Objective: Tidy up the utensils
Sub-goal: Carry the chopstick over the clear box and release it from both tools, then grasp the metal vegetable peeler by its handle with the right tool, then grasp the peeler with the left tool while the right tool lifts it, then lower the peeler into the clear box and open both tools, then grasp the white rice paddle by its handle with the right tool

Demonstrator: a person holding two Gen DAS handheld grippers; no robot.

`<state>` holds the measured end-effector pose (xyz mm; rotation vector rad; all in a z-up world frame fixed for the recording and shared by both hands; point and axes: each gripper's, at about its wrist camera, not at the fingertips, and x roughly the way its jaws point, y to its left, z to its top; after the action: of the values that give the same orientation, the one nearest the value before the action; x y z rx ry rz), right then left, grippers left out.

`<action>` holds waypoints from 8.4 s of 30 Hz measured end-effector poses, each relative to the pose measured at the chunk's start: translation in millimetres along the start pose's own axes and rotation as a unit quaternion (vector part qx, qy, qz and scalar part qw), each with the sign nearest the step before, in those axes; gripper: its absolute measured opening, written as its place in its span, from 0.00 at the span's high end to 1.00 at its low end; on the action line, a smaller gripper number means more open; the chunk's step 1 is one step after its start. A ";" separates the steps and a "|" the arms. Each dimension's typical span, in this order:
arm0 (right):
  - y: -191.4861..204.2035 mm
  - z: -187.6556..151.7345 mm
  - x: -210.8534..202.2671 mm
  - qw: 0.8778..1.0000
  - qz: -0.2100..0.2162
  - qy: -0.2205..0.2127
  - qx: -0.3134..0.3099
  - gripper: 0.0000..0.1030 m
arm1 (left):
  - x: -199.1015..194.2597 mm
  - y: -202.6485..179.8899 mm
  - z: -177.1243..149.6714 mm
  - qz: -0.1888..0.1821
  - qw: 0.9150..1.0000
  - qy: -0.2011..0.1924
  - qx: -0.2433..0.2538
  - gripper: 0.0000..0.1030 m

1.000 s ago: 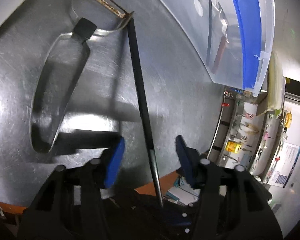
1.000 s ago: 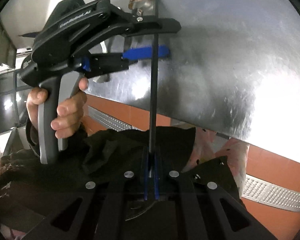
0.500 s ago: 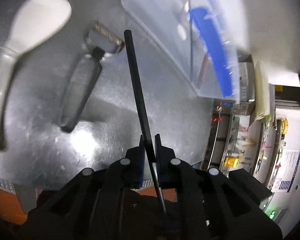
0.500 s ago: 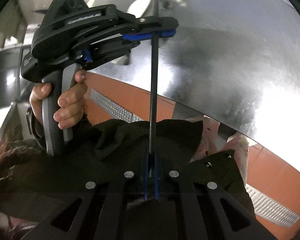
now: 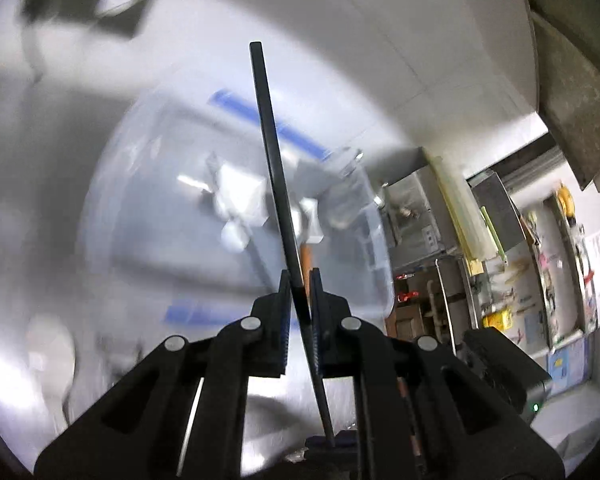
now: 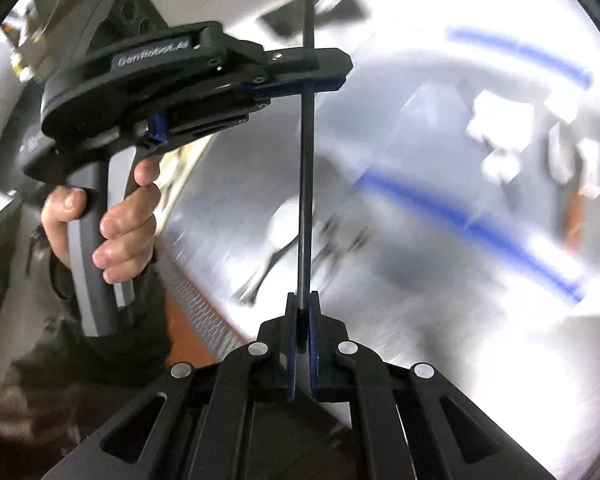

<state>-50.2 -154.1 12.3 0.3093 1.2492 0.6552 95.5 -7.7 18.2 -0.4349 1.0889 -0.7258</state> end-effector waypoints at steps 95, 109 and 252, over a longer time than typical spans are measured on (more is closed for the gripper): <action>-34.9 -68.4 200.3 0.966 0.014 0.164 0.197 0.98 | 23.5 173.3 -172.9 0.017 0.954 0.223 -0.197 0.37; 38.8 -76.2 229.0 0.970 -0.144 0.196 0.019 0.77 | -16.2 201.1 -164.9 0.049 0.957 0.150 -0.243 0.37; 109.9 52.7 288.4 0.978 -0.090 0.188 -0.017 0.63 | -147.3 292.4 -145.2 0.172 0.959 0.029 -0.223 0.32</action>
<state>15.8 115.0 -133.5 0.0396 1.6034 0.5938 15.7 305.3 -136.6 -0.5883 1.3465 -0.1802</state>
